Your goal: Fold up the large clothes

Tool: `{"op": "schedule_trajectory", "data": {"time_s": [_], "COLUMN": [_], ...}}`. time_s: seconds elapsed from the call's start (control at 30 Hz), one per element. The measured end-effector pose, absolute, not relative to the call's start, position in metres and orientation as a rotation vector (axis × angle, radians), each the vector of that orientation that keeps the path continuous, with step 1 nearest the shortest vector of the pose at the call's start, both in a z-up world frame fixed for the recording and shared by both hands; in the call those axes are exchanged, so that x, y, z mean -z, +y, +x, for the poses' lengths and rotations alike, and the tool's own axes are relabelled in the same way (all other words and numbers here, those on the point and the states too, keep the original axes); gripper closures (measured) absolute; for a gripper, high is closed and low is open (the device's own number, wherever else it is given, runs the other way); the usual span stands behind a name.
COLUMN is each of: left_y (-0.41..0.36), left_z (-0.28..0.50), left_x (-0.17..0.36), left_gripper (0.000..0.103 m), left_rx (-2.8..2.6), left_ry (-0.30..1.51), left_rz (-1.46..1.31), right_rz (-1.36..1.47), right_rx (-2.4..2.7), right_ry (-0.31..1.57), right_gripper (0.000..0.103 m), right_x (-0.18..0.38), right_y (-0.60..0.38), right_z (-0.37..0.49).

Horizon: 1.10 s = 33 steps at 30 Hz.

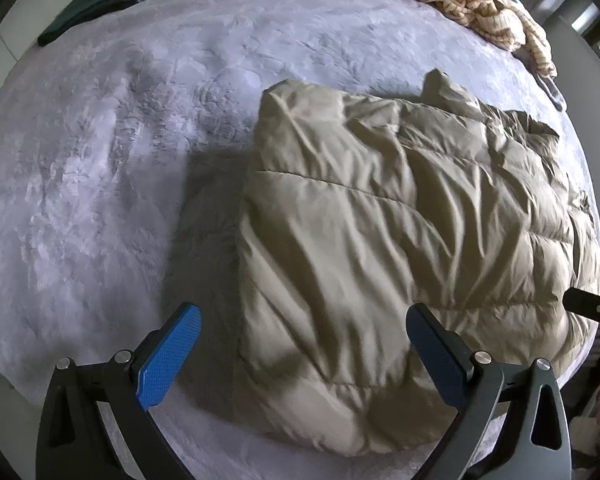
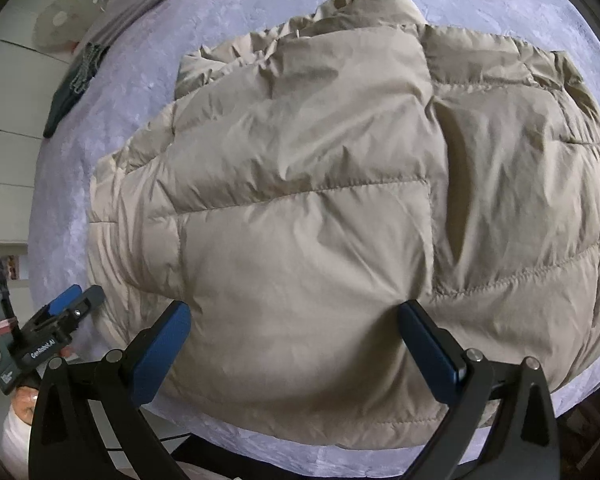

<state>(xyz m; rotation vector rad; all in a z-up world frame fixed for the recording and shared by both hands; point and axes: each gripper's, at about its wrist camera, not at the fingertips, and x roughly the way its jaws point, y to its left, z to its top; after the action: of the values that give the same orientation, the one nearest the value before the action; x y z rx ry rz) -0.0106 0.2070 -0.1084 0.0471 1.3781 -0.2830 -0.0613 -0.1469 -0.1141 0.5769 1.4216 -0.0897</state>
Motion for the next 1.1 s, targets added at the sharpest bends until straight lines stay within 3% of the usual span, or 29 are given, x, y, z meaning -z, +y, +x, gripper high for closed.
{"op": "schedule_trajectory", "data": {"time_s": [0.2,0.4,0.83,0.9,0.93,0.97,1.07,1.1], "left_y": [0.239,0.261,0.18,0.176,0.175,0.176,0.177,0.177], "left_z": [0.014,0.043,0.06,0.059,0.058,0.057,0.052,0.05], "left_x": [0.114,0.147,0.206,0.205,0.204,0.201,0.184,0.176], "left_gripper": [0.0,0.0,0.002,0.028,0.051,0.065,0.074,0.075], "left_rx": [0.406,0.602,0.901,0.917,0.942,0.965,0.952,0.943], "left_ry": [1.372,1.482,1.634,1.633,1.641,1.648,1.615,1.607], "left_rz": [-0.074,-0.248,-0.295,-0.281,-0.304,-0.354,-0.376,-0.386], "right_rz": [0.586,0.554,0.504,0.506,0.511,0.511,0.492,0.489], "right_rx": [0.098,0.11,0.129,0.121,0.111,0.109,0.125,0.14], "right_ry": [1.431,1.448,1.463,1.468,1.461,1.449,1.394,1.355], "right_gripper": [0.0,0.0,0.0,0.0,0.0,0.0,0.001,0.011], "right_x": [0.12,0.127,0.134,0.131,0.126,0.122,0.109,0.104], "right_y": [-0.147,-0.142,-0.132,-0.131,-0.132,-0.132,-0.139,-0.143], "right_z": [-0.059,-0.055,-0.043,-0.041,-0.041,-0.04,-0.041,-0.042]}}
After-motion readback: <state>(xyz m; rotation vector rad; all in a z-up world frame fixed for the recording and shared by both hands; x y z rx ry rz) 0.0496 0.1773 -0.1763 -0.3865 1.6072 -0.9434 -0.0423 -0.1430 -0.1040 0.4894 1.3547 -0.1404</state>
